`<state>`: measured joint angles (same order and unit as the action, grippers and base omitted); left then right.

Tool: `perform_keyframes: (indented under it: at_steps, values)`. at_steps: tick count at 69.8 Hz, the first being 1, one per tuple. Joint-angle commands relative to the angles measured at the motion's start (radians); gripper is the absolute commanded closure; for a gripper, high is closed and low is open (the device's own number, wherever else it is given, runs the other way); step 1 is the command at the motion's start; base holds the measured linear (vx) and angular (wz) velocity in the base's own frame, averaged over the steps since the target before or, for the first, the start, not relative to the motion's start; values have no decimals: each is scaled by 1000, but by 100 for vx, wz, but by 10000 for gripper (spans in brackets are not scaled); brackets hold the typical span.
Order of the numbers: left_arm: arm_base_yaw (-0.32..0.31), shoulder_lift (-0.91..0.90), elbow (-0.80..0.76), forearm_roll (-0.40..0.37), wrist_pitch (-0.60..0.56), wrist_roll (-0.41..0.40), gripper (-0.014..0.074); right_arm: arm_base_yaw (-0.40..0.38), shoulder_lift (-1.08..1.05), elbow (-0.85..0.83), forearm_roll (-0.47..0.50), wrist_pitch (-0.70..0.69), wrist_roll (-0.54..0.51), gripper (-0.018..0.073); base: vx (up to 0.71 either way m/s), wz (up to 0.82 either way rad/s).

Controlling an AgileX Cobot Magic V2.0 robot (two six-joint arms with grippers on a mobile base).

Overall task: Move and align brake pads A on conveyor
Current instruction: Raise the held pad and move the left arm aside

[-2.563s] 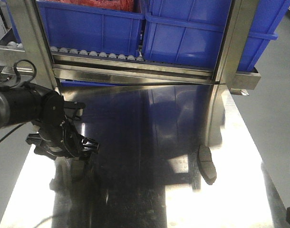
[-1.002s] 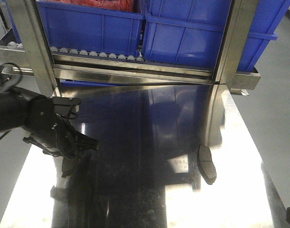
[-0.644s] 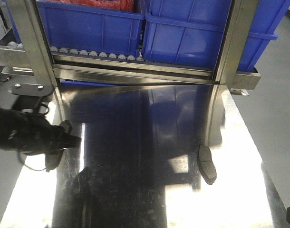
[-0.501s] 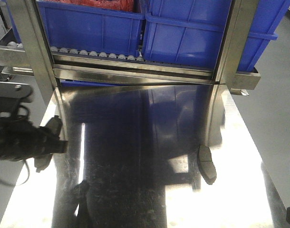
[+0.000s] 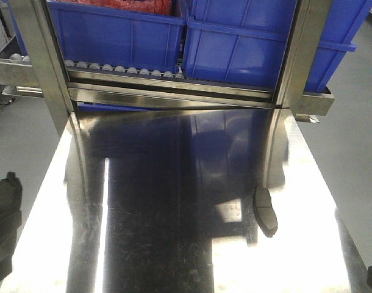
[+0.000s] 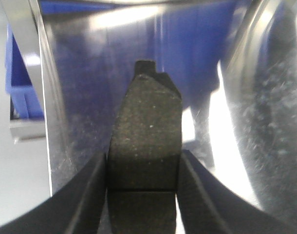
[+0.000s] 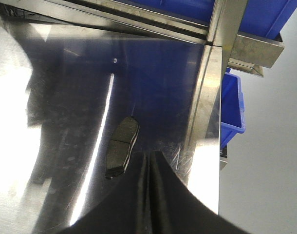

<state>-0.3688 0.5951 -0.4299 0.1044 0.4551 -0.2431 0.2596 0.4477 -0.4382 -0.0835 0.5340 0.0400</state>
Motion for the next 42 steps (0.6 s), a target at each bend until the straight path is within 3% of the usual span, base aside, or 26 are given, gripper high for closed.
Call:
perform_keyframes:
  at_steps: [1,42]
  values:
    - [-2,-82,2,5,-131,-1,540,-1,8,-26,-9,-71,-13,566,0,0]
    - [-2,-146,11,4,-142,-1,540,-1,8,-26,-9,-71,-13,566,0,0]
